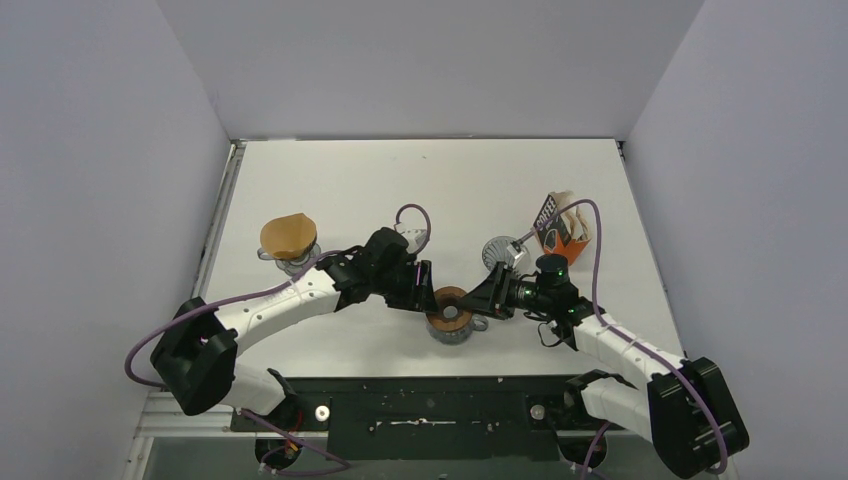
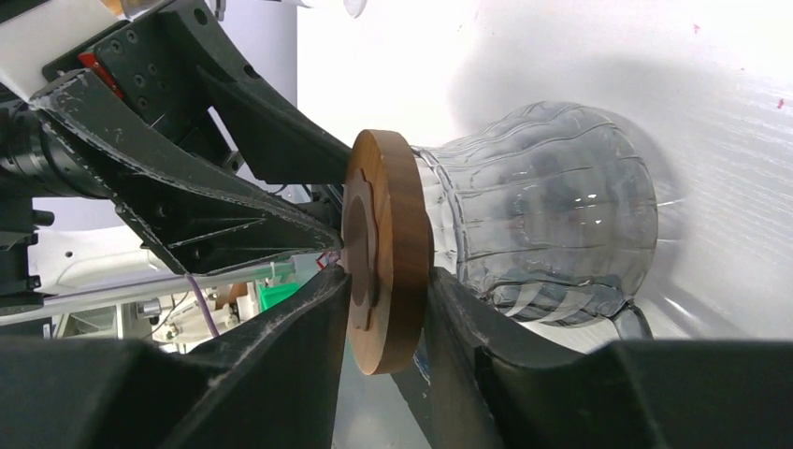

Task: Place the coffee filter in the dripper
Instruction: Place the dripper holder onto the coffee server.

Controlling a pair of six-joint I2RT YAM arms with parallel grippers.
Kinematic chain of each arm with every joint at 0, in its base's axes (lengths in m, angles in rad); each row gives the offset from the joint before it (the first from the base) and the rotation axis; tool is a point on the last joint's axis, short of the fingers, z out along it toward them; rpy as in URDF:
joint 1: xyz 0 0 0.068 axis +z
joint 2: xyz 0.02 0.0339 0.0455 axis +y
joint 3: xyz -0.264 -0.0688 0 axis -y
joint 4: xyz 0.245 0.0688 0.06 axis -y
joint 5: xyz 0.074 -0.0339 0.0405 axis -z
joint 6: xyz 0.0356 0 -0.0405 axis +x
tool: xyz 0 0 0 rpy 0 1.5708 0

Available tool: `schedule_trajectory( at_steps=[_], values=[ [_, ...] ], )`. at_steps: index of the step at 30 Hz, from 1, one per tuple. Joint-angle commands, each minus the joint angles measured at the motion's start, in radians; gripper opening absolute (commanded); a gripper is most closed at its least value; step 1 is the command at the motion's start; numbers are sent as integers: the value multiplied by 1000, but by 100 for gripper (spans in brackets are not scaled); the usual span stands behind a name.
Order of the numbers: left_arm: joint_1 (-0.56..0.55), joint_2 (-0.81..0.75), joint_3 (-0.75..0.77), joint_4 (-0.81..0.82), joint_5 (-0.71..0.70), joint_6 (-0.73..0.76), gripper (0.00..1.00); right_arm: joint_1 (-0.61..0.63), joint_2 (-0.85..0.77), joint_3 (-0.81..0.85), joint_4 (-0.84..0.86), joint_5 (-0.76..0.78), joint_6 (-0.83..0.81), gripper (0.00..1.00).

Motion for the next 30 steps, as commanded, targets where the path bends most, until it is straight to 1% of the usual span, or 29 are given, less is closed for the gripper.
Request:
schedule_trajectory(
  at_steps=[1,9,22,30],
  values=[
    [-5,6,0,50,19,-8,46,-7,-24,3,12,21,-23,38],
    [-13,10,6,56,22,-15,46,-10,-66,45,-48,47,-37,45],
    [-15,5,13,58,24,-19,46,-10,-109,110,-135,81,-63,46],
    [-15,-2,19,56,29,-20,46,-9,-124,142,-205,138,-105,46]
  ],
)
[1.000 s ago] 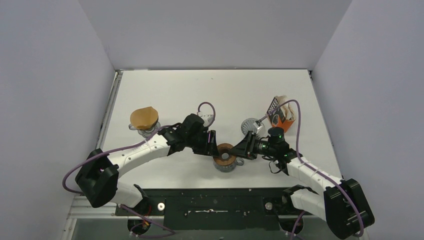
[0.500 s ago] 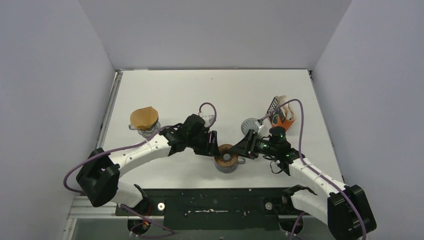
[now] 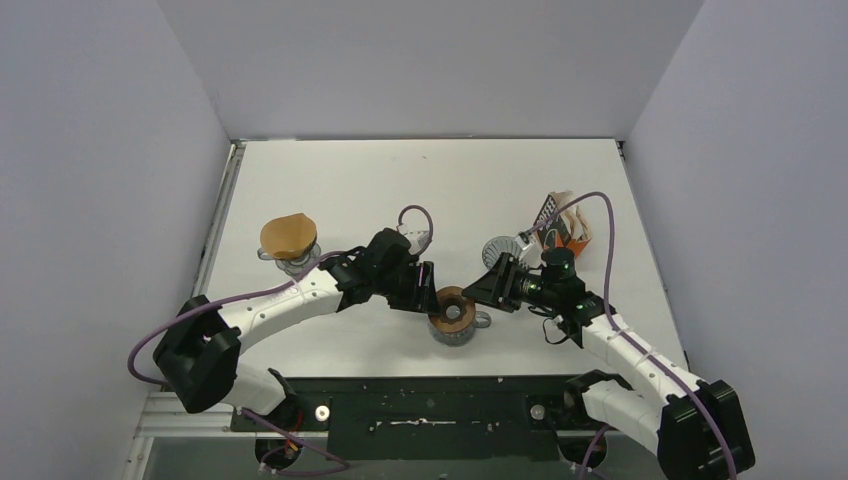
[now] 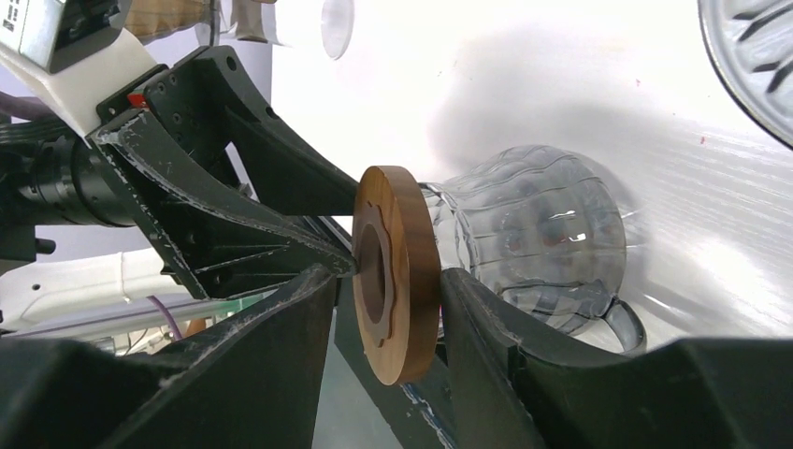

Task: Place the coffee filter in the dripper
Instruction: Place the dripper holder onto the coffee server.

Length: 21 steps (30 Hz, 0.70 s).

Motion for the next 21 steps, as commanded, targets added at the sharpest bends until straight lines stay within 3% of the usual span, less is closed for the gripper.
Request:
schedule_trajectory(
  at_steps=[1,21],
  values=[
    [-5,-16,19,41,17,-3,46,-4,-31,54,-17,45,-34,46],
    [-5,-32,40,53,58,-23,47,2,-31,95,-171,136,-132,46]
  ],
)
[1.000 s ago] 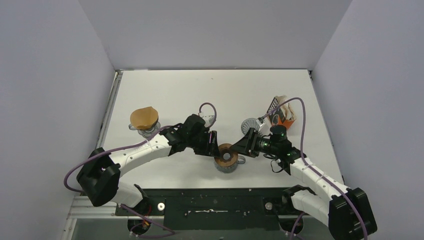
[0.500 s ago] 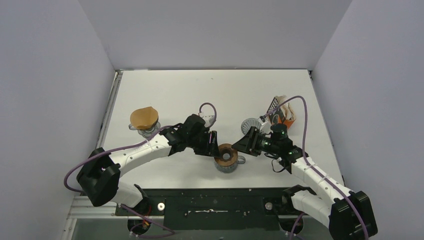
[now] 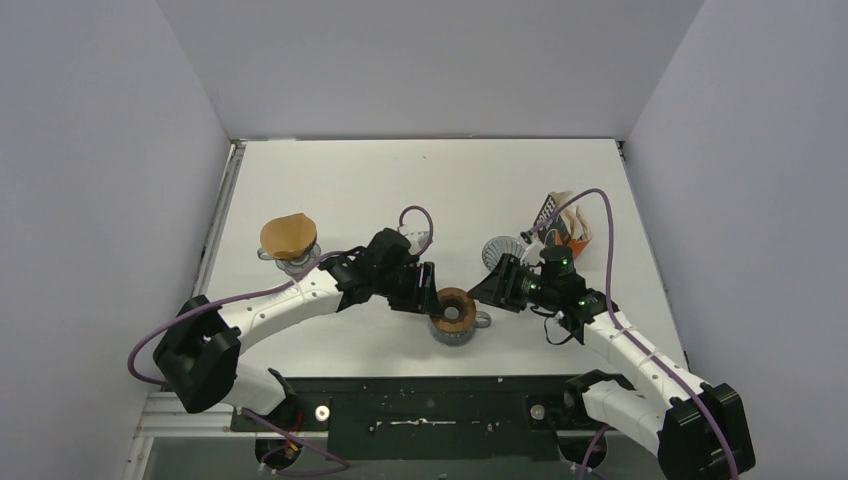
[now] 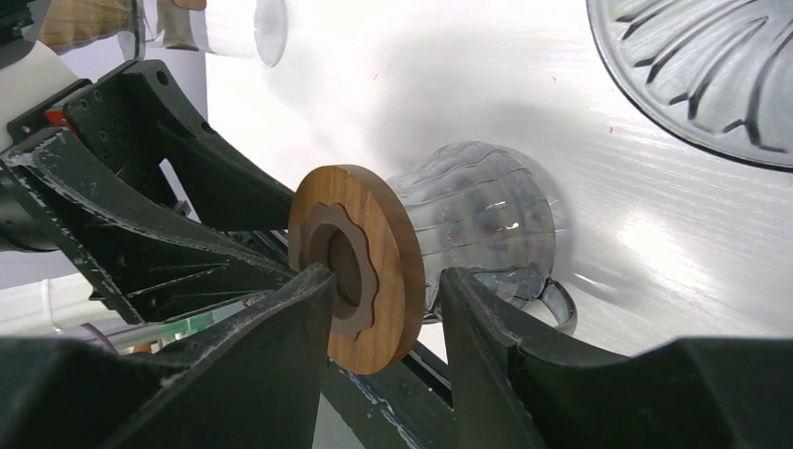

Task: Place the coffee filter in the dripper
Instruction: Place the dripper holder onto the coffee server.

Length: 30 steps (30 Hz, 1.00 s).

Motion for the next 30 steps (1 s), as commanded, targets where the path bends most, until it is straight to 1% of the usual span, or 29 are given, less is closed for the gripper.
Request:
schedule_trajectory(
  at_steps=[1,15,20,26,30],
  values=[
    [-5,-34,39,61,37,-16,47,3,-22,45,-6,31,-27,45],
    [-5,-29,46,111,72,-59,47,8,-56,47,-36,67,-35,45],
    [-5,-16,59,106,63,-54,47,9,-65,61,-60,87,-47,46],
    [-4,-24,79,21,7,-10,47,8,-74,89,-98,132,-76,46],
    [6,-42,92,-35,-40,24,47,8,-56,146,-151,192,-135,47]
  ],
)
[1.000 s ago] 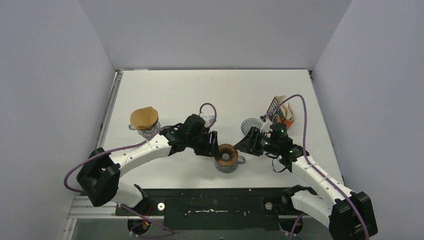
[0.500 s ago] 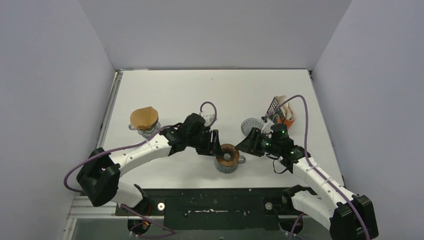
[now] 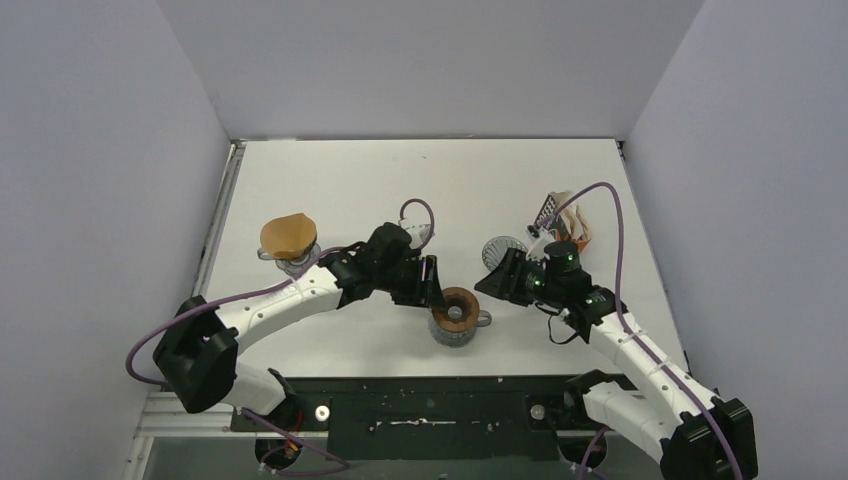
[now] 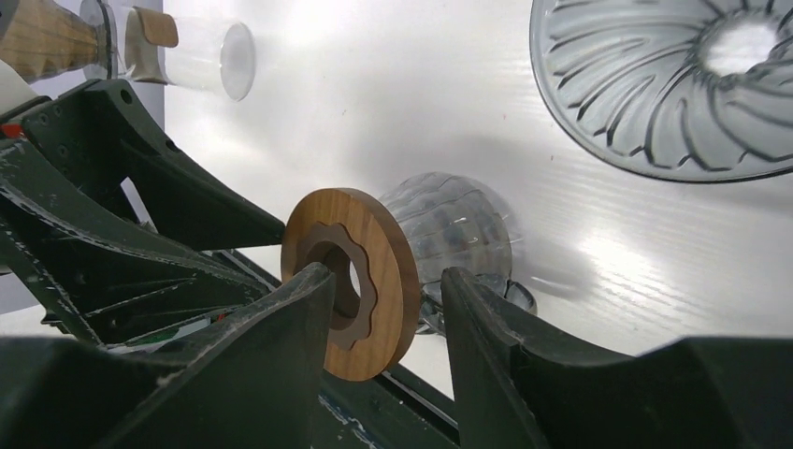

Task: Place the coffee filter in the dripper
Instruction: Place the dripper holder onto the coffee server, then pick up the coffee dripper from the center of the board.

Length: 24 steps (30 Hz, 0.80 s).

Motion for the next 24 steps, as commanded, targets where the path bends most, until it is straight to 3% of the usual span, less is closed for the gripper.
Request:
schedule_trajectory(
  at_steps=[1,14,24],
  values=[
    [9,-44,57,-58,-57,58,47,7,3,106,-47,97,-83,47],
    [53,-94,94,-145,-94,143,50,-6,72,290,-222,480,-195,54],
    [119,-158,170,-216,-133,241,56,-59,141,271,-203,555,-201,55]
  ],
)
